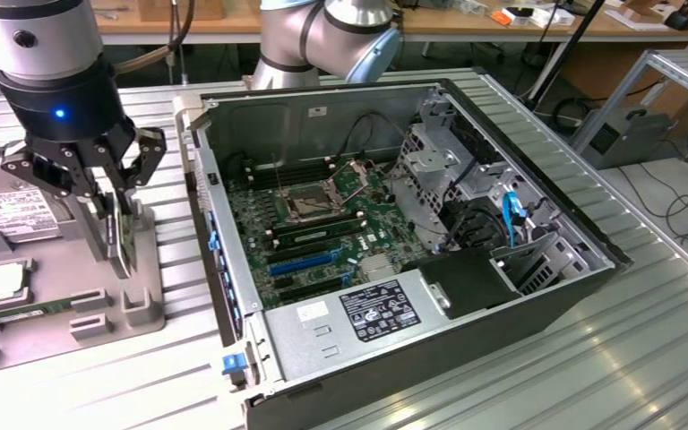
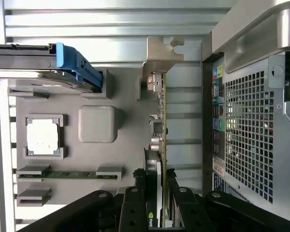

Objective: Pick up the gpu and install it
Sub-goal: 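Pick up the gpu and move the gpu toward the slot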

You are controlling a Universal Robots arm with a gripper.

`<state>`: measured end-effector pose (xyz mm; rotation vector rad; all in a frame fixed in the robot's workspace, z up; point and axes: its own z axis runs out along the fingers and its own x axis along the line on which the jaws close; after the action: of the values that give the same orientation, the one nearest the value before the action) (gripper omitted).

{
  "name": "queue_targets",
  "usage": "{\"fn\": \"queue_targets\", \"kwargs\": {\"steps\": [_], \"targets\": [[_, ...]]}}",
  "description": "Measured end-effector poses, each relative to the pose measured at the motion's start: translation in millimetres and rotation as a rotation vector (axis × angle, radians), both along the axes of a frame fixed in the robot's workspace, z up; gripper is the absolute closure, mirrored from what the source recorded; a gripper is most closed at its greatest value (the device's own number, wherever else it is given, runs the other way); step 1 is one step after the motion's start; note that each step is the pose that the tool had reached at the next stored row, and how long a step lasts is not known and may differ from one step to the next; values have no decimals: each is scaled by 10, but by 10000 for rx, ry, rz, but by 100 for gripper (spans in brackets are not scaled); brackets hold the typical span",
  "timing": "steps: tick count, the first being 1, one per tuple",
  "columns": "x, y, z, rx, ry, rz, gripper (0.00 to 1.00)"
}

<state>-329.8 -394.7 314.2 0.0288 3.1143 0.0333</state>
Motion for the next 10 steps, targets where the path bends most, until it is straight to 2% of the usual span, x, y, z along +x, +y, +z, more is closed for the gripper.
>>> {"fn": "queue_targets", "kwargs": {"steps": [10], "targets": [[0,0,200,10,0,0,73]]}}
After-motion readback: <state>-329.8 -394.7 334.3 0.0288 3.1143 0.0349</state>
